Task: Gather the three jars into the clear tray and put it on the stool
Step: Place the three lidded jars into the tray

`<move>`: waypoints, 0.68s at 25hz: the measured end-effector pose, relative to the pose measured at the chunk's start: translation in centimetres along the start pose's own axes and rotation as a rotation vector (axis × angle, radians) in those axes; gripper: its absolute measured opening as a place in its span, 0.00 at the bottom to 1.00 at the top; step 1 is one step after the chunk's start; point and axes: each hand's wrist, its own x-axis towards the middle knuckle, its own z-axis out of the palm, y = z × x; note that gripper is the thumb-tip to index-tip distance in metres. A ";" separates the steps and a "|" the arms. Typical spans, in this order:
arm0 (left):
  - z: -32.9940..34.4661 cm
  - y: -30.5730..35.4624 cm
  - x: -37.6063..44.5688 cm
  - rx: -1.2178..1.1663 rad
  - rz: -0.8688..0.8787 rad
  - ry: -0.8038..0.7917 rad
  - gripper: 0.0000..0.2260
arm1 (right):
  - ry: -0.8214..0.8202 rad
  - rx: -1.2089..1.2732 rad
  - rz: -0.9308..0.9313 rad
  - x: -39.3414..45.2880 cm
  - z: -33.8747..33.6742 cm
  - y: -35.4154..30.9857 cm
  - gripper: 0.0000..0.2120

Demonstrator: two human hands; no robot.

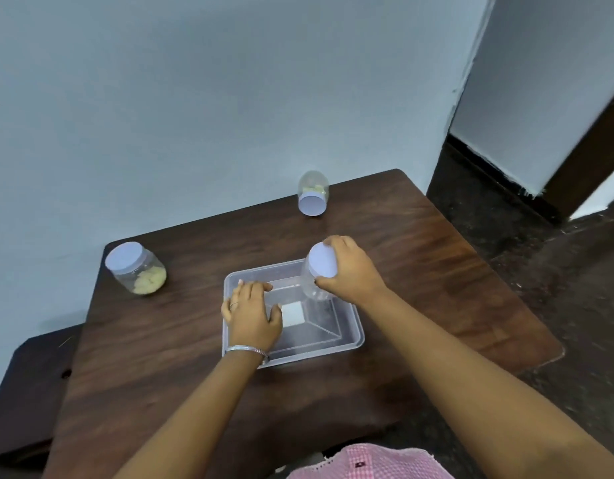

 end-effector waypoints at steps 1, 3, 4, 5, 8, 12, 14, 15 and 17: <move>-0.2 -0.7 0.0 0.003 -0.014 -0.001 0.14 | -0.034 -0.052 -0.007 0.4 0.7 0.0 0.31; -0.6 -2.0 0.1 0.009 -0.042 0.001 0.13 | -0.081 -0.144 -0.009 1.1 1.7 0.0 0.31; -0.8 -2.7 0.3 0.006 -0.056 0.004 0.12 | -0.090 -0.168 0.005 1.4 2.1 -0.1 0.30; -1.0 -3.4 0.6 0.000 -0.069 0.005 0.11 | -0.095 -0.182 0.027 1.8 2.3 -0.3 0.30; -1.7 -5.3 1.5 -0.033 -0.090 0.016 0.11 | -0.092 -0.303 0.082 2.9 3.0 -1.5 0.32; -3.2 -8.4 3.2 -0.082 -0.139 0.085 0.12 | -0.028 -0.447 -0.035 4.7 5.0 -5.2 0.34; -4.3 -10.2 4.3 -0.075 -0.167 0.132 0.14 | -0.048 -0.411 -0.111 5.6 6.9 -7.3 0.32; -5.1 -11.4 5.1 -0.063 -0.186 0.163 0.16 | -0.077 -0.385 -0.131 6.2 8.0 -8.4 0.30; -6.6 -13.5 6.8 -0.048 -0.245 0.232 0.19 | -0.160 -0.350 -0.137 7.1 10.1 -10.0 0.28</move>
